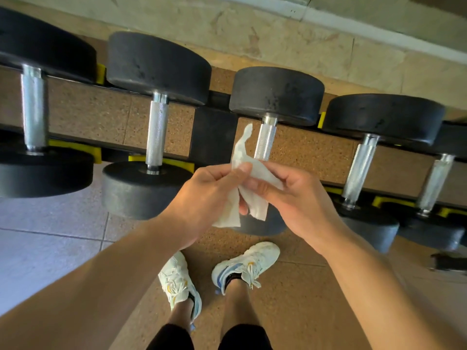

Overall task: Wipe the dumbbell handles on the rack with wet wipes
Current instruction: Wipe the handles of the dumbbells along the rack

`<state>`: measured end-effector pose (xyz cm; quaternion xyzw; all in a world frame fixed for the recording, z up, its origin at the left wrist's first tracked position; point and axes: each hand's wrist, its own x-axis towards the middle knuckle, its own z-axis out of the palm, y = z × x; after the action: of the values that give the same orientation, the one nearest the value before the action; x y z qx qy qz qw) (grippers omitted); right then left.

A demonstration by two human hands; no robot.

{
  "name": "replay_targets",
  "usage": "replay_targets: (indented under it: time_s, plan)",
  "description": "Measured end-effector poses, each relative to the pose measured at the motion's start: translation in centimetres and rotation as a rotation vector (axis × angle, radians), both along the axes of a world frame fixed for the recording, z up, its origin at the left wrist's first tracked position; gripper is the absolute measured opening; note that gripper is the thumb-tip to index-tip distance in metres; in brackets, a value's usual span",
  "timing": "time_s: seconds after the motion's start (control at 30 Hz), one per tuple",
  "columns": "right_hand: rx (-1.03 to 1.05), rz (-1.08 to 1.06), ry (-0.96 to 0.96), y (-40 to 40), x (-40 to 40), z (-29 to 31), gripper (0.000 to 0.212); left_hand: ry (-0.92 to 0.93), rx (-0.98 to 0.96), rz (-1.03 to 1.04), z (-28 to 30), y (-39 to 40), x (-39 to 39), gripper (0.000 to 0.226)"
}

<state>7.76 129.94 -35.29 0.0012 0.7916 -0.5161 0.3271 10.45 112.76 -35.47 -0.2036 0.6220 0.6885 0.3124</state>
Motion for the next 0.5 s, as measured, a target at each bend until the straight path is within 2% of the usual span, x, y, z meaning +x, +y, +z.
replay_targets:
  time_s: [0.07, 0.17, 0.23, 0.27, 0.3, 0.37, 0.43, 0.5]
  plan:
    - [0.014, -0.025, 0.067, 0.2, 0.1, -0.1, 0.025, 0.013, -0.049, 0.033, -0.2, 0.2, 0.1, 0.037]
    - [0.138, -0.211, 0.186, 0.4, -0.5, -0.9, 0.022, 0.013, -0.310, 0.321, -1.4, 0.5, 0.1, 0.019]
    - [0.283, -0.275, 0.395, 0.6, -1.5, -1.2, 0.021, -0.054, -0.447, 0.480, -2.4, 0.7, 0.0, 0.013]
    - [0.329, -0.233, 0.560, 0.6, -2.3, -1.2, 0.018, -0.089, -0.480, 0.520, -3.0, 1.0, -0.1, 0.012]
    - [0.351, -0.125, 0.735, 0.6, -3.2, -1.5, 0.015, -0.117, -0.505, 0.539, -3.6, 1.4, -0.2, 0.011]
    - [0.386, 0.255, 1.005, 0.9, -5.4, -3.6, 0.033, -0.146, -0.557, 0.557, -4.9, 2.7, -0.5, 0.011]
    - [0.467, 0.653, 1.098, 1.2, -8.0, -6.3, 0.049, -0.176, -0.636, 0.554, -6.1, 4.3, -1.0, 0.013]
    - [0.526, 0.872, 1.090, 1.1, -9.9, -8.5, 0.043, -0.216, -0.696, 0.565, -7.1, 6.0, -1.3, 0.014]
